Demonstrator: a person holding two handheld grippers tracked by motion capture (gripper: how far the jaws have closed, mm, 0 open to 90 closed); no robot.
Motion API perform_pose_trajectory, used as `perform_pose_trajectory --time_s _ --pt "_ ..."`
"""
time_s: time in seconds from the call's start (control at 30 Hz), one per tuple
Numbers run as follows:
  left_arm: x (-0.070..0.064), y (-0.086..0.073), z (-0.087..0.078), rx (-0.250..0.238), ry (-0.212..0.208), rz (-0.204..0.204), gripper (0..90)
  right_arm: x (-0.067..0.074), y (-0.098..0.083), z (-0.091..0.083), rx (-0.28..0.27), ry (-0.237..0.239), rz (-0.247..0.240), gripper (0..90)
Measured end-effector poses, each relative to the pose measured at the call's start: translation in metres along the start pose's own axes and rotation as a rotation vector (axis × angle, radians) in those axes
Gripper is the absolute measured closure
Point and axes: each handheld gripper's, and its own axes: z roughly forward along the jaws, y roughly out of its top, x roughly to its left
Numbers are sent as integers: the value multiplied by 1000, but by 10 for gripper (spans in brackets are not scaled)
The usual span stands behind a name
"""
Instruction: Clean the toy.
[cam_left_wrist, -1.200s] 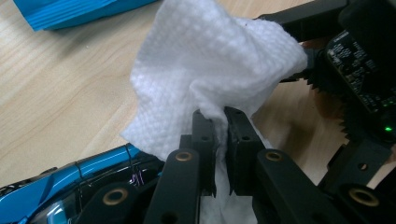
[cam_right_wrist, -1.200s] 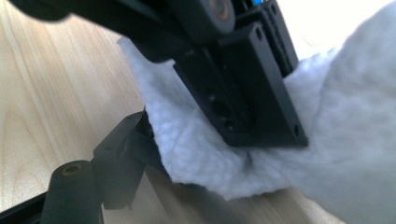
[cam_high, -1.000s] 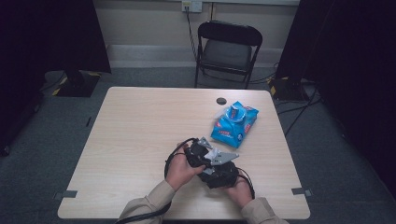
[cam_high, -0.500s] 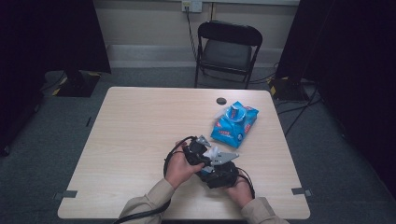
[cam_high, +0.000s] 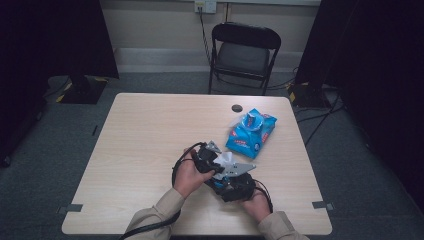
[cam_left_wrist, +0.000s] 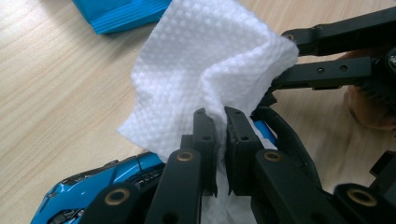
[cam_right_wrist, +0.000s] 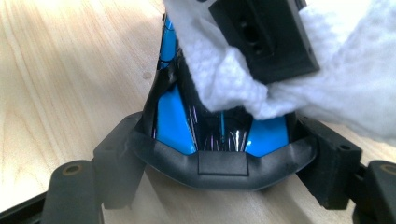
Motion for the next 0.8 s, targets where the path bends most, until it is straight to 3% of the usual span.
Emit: perform_pose_trajectory --time_s 0.13,0.37,0.53,0.8 --pt "4 -1 -2 -8 40 0 842 0 0 0 0 0 0 246" --pt "17 -5 -4 -21 63 -24 842 0 0 0 1 -1 0 246" --pt "26 -9 -3 -44 60 -67 843 0 0 0 0 0 -1 246" --pt "33 -11 -9 -44 78 -72 844 0 0 0 0 0 -1 246"
